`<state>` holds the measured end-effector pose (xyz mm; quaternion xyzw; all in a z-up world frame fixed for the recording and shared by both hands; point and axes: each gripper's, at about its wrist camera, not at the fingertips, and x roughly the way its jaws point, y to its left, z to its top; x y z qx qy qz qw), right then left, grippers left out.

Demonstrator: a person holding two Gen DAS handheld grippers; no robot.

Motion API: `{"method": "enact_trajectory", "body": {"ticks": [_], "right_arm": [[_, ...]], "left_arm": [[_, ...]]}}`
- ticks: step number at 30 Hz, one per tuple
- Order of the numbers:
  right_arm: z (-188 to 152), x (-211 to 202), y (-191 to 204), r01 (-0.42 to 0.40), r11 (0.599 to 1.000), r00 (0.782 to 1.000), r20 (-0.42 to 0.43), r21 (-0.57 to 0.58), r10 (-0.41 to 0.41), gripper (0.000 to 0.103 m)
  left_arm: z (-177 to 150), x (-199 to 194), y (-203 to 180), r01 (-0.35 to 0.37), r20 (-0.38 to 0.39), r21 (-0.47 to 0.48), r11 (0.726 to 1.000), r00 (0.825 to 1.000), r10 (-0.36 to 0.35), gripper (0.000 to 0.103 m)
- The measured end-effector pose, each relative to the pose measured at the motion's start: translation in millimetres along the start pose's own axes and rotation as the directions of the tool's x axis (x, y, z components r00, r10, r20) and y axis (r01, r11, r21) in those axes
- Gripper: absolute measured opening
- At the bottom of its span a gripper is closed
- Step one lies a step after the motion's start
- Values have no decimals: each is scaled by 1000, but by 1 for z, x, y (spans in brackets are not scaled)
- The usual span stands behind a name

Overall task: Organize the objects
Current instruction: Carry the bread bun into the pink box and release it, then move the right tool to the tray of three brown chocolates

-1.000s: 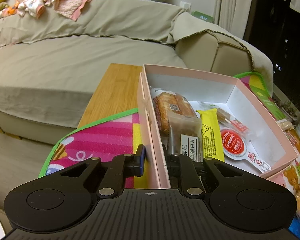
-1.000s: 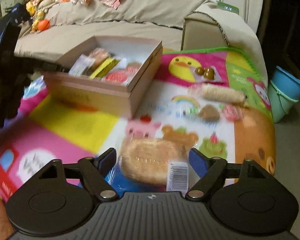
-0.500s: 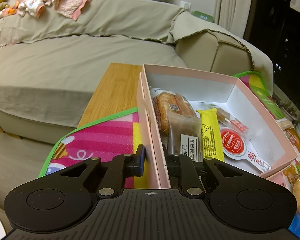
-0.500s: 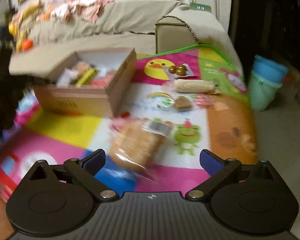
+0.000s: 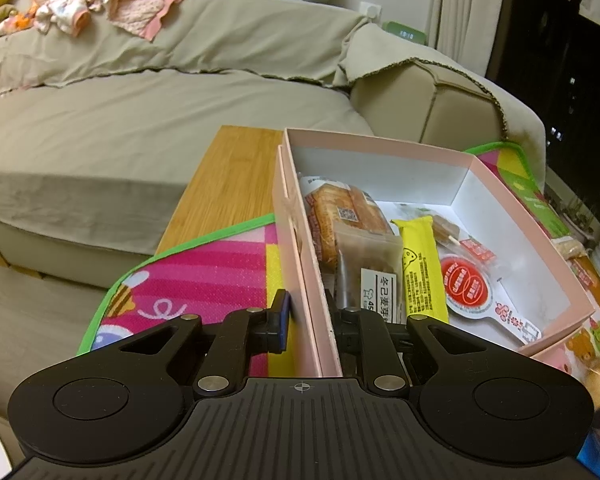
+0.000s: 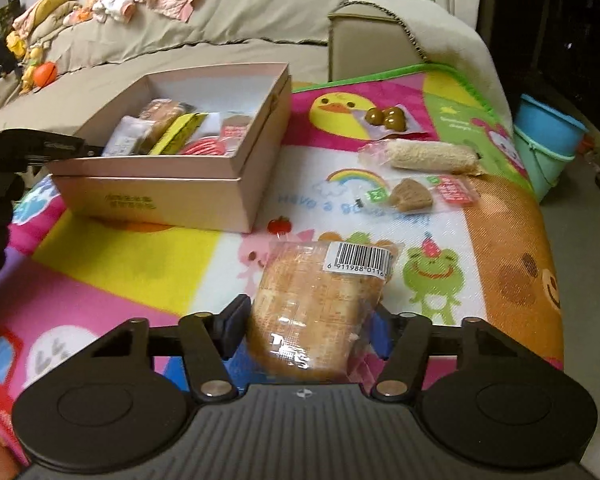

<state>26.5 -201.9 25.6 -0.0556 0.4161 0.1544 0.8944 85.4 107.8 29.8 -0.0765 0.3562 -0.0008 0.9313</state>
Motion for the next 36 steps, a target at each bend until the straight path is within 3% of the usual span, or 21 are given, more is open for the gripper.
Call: {"method": "enact_trajectory", "body": {"ticks": [3,6,13,16,22,24,25,29,36], "right_arm": [[5,-16,4,-53,999,999,2,11,53,58],[23,-42,13,-92,996,993,66,-16,93,58],[106,-67,38,-173,980,953,234,-100,192,58],[145,-56,48,-194,976,937,276,-96,214,58],[208,-4,55,-288,958,927,254,6,277,59],[220,19,57,-286,958,934,234,31,271,68],[223,30,58,-272,961,941,223,49,255,74],[215,50,50,-260,961,953,185,93,240,74],[172,31,0,-152,980,975,181,130,127,80]], "left_arm": [[0,0,0,0,0,-1,1000,1000,0,18],[0,0,0,0,0,0,1000,1000,0,18],[0,0,0,1,-1,-1,1000,1000,-1,18],[0,0,0,3,-2,1,1000,1000,-3,18],[0,0,0,5,-3,5,1000,1000,-5,18],[0,0,1,7,-2,1,1000,1000,-7,18],[0,0,1,8,-1,0,1000,1000,-8,18],[-1,0,2,14,3,-4,1000,1000,-14,19],[0,0,3,20,4,-11,1000,1000,-20,19]]}}
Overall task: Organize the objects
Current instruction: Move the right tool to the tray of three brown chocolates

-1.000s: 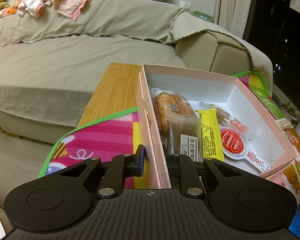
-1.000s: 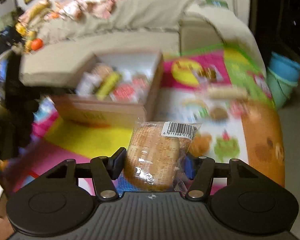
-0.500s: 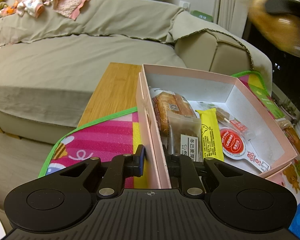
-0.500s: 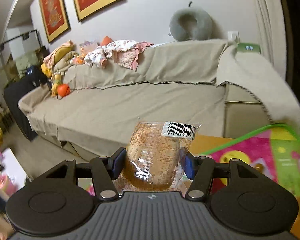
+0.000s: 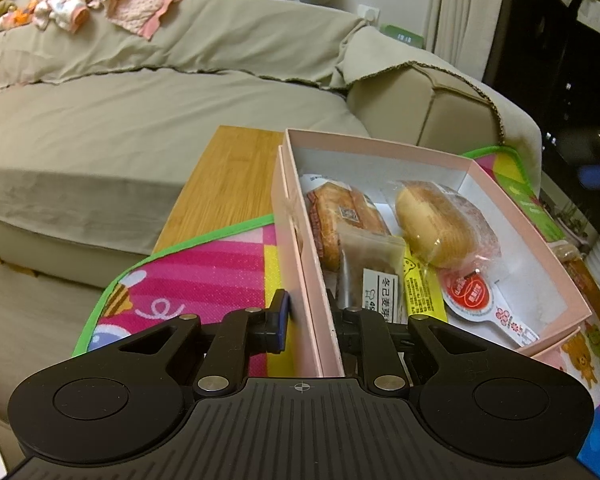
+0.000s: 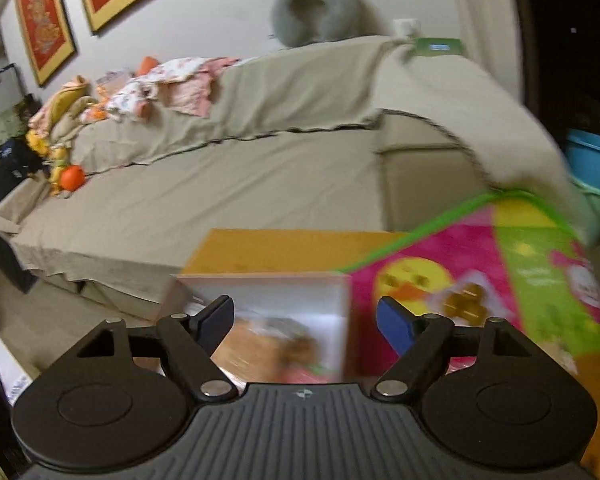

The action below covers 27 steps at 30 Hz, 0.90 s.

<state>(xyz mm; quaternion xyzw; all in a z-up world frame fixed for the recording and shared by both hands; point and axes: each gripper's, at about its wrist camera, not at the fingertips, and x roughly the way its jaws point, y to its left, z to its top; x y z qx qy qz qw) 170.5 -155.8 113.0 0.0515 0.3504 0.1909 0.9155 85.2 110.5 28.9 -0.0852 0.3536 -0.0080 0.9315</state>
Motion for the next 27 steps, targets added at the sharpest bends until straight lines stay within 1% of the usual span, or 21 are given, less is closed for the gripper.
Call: {"method": "enact_trajectory", "body": {"ticks": [4,8,12,16,20,24,27], "right_arm": [[-21,-23,-40,115,993,993,10,14,-115,83],[-44,-38,-73,180,983,984,-7,45,-180,85],[-66,-41,-89,250,968,968,-27,17,-249,85],[-77,-38,-98,246,968,969,-52,51,-243,86],[-80,-33,-104,237,968,971,-51,81,-234,86],[-74,-21,-99,231,971,973,-38,59,-229,86],[-62,-5,-94,219,974,976,-25,55,-218,89]], "left_arm": [[1,0,-1,-3,0,0,1000,1000,3,19],[1,1,-2,-8,-2,2,1000,1000,8,18],[1,1,-3,-17,-3,7,1000,1000,17,18],[1,0,-4,-24,-6,12,1000,1000,24,17],[0,0,-5,-28,-8,16,999,1000,29,17],[0,-1,-5,-34,-8,20,999,999,34,17],[0,-1,-5,-33,-8,19,999,999,33,17]]}}
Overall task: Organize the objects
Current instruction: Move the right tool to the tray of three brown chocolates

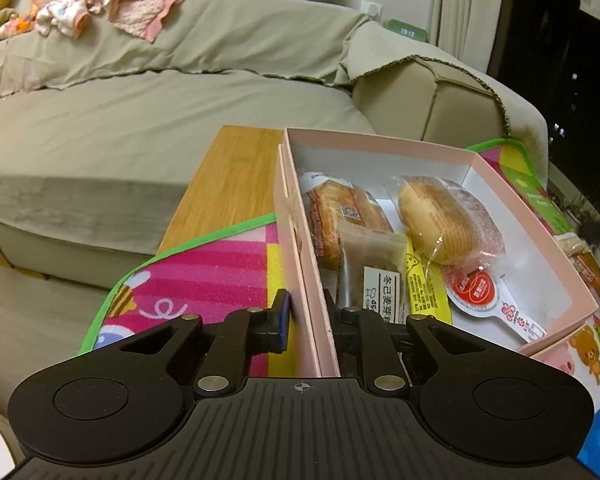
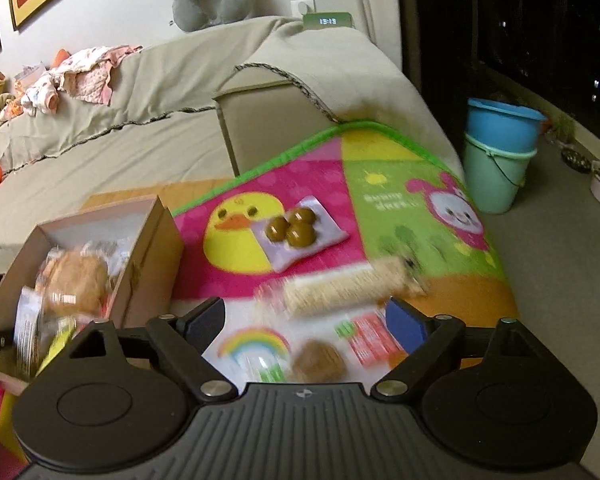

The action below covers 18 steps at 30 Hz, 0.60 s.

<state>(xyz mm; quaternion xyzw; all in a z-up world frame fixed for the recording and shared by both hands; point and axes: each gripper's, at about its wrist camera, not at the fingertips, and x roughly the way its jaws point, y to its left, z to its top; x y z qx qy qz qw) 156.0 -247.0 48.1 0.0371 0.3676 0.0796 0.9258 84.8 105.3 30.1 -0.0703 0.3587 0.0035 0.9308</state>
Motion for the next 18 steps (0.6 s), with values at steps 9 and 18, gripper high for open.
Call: {"method": "enact_trajectory", "body": {"ticks": [9,18], "right_arm": [[55,97,14,45,998,998,-52,50,-42,97],[62,147,23,76,995,989,-119,-58,-83,81]], "left_arm": [[-1,-1,1,9,-3,6,1000,1000,-9,17],[0,0,5,19,-2,1,1000,1000,-19,18]]}}
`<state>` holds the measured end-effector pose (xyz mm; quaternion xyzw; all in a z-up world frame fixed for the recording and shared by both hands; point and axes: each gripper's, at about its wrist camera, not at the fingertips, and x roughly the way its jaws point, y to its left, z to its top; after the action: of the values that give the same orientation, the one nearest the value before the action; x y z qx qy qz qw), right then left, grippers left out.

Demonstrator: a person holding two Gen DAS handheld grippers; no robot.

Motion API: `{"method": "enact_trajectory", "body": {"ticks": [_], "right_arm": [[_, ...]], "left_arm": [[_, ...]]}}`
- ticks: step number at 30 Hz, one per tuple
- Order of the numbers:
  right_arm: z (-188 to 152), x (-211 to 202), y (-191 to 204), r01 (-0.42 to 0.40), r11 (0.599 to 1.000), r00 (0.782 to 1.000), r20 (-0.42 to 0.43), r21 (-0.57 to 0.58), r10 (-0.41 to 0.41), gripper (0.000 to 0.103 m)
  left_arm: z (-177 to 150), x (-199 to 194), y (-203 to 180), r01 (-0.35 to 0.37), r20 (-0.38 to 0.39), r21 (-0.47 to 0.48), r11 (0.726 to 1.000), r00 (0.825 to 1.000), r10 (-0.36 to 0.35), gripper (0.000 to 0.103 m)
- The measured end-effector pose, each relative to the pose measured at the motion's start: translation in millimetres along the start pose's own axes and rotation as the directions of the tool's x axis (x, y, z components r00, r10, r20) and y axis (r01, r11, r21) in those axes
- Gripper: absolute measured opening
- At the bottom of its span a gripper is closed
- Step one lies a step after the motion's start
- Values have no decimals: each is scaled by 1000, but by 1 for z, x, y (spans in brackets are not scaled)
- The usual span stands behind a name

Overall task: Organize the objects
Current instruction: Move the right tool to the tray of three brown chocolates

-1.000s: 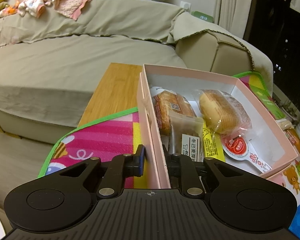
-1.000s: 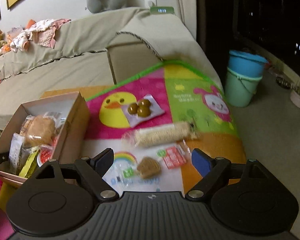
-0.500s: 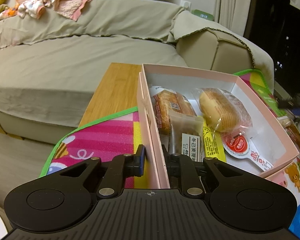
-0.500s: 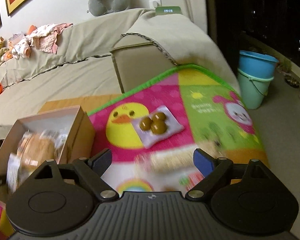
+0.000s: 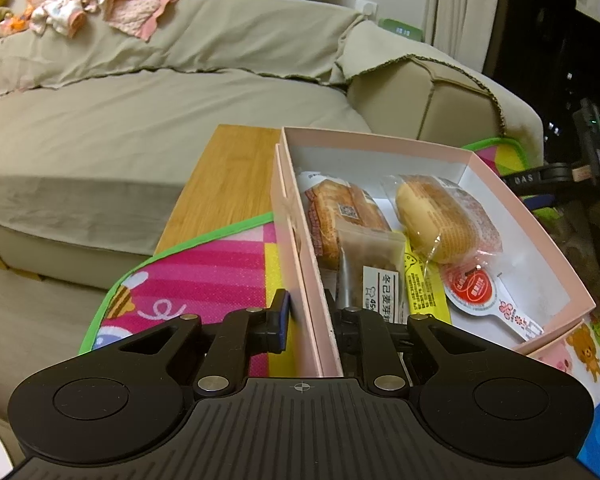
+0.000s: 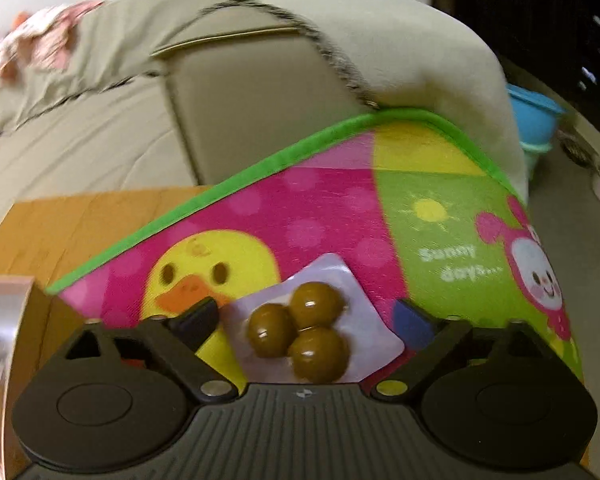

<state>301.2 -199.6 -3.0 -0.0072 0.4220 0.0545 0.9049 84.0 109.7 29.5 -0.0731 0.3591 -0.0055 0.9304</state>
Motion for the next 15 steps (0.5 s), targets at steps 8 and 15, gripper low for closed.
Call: {"method": "enact_trajectory", "body": {"ticks": [8,15], "right_arm": [[-16,-41,9,-51,995,998,16,-91,53,26],[-28,-73,1,-83,992,996,29,-100,87,28]], "left_arm": [[0,1,-2,-6,2,-8,1000,1000,6,18],[0,1,-2,-4,2,-9,1000,1000,4,18]]}}
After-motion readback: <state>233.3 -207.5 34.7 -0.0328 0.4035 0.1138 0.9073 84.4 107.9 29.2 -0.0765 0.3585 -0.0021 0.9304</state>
